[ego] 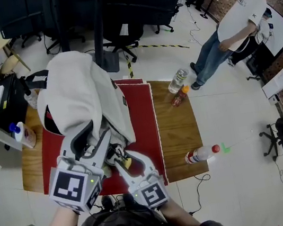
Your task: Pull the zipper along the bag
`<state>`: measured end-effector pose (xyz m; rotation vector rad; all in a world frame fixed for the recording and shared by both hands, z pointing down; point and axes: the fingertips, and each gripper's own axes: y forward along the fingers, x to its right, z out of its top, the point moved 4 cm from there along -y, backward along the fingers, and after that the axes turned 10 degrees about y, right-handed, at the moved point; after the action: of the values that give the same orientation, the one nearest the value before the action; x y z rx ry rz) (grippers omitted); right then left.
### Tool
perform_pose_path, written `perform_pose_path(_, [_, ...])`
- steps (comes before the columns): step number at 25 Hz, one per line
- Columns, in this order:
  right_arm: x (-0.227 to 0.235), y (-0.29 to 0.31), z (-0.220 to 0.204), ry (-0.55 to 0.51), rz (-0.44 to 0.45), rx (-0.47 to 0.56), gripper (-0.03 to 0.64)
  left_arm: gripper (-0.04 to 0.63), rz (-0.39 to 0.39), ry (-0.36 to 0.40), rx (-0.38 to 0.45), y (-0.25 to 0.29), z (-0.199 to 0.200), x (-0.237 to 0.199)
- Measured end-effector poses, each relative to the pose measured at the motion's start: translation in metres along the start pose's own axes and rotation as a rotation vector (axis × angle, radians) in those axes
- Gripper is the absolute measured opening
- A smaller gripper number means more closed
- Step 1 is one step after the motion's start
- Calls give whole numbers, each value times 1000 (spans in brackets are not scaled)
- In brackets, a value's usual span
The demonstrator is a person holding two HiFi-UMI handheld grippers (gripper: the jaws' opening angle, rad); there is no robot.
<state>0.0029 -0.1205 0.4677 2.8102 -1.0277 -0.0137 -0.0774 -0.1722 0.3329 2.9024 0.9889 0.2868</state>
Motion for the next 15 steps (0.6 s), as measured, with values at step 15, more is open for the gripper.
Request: perform_pose_path(15, [17,-32,45,35,-67,121,143,235,76,-7,-41,-53,-19,0])
